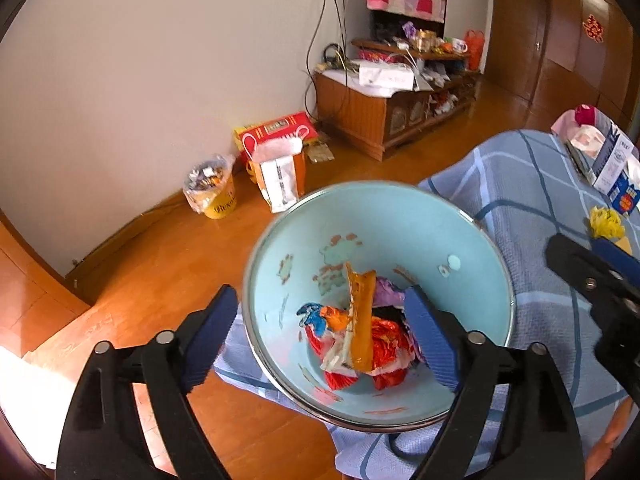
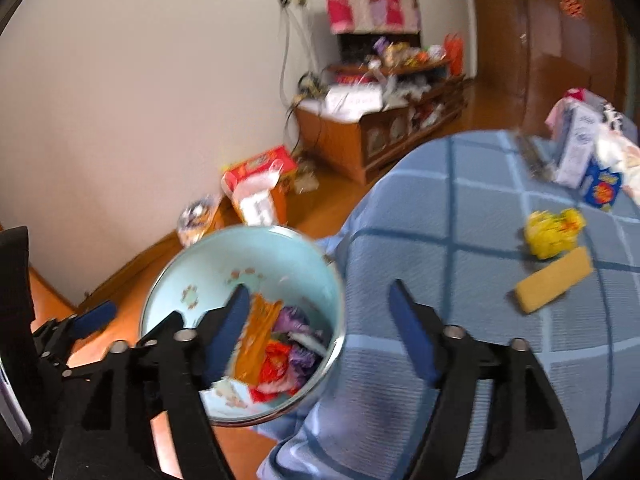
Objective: Collect trash
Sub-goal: 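Open the left gripper over the bin while the right gripper releases the purple wrapper into it, then move the right gripper to the table and grasp the yellow sponge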
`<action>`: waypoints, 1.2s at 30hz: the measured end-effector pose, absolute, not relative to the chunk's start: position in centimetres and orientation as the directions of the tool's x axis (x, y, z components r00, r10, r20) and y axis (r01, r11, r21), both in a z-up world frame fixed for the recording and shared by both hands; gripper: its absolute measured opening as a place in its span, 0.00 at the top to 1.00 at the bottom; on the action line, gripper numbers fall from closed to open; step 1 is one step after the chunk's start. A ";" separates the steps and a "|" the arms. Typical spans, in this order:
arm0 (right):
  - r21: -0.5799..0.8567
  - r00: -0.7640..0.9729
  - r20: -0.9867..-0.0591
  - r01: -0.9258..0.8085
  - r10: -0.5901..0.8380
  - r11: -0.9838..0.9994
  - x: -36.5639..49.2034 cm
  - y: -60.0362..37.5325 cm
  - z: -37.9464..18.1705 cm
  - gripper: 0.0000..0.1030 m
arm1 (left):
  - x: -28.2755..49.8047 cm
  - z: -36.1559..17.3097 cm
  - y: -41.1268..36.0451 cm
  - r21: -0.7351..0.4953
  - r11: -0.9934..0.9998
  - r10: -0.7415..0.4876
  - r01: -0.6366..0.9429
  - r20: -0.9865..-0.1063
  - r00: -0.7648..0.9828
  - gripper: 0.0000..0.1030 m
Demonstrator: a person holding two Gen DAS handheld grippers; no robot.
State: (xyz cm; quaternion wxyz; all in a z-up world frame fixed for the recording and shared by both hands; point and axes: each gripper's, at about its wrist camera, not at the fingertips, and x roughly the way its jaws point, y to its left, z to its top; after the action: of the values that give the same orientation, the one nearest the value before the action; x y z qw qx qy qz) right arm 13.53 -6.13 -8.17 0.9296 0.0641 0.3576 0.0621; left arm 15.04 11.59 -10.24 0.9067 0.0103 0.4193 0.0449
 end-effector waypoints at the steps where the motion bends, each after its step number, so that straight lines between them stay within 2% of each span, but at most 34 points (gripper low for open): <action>1: 0.158 0.747 -0.649 -0.055 0.146 0.986 13.2 -6.4 -8.0 0.20 | 14.9 -9.9 11.4 0.059 0.996 0.092 -0.073 -0.756 0.648 0.14; 7: 0.160 0.806 -0.588 0.032 0.069 0.987 11.1 -9.3 -6.4 0.14 | 13.7 -8.4 10.1 0.088 0.994 0.107 -0.063 -0.726 0.679 0.10; 12: 0.124 0.872 -0.478 0.184 -0.104 0.975 8.1 -12.1 -5.5 0.13 | 12.5 -6.9 8.5 0.111 0.993 0.107 -0.042 -0.692 0.714 0.06; 19: 0.163 0.828 -0.550 0.239 -0.113 0.957 7.1 -16.5 -5.8 0.13 | 11.3 -5.4 6.5 0.118 0.993 0.085 -0.007 -0.665 0.742 0.06; 25: 0.159 0.816 -0.559 0.279 -0.147 0.947 5.4 -18.4 -6.1 0.13 | 10.2 -4.8 4.3 0.123 0.992 0.058 0.031 -0.654 0.754 0.06; 36: 0.152 0.749 -0.622 0.404 -0.230 0.902 3.2 -24.0 -8.5 0.14 | 9.3 -7.2 -0.2 0.086 0.981 -0.064 0.172 -0.697 0.715 0.06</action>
State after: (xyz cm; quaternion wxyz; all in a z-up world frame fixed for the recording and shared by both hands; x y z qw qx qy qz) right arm 3.23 -23.98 -8.51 0.9245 0.1400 0.3103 -0.1715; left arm 9.32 -0.24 -7.21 0.9231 0.0725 0.3724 -0.0637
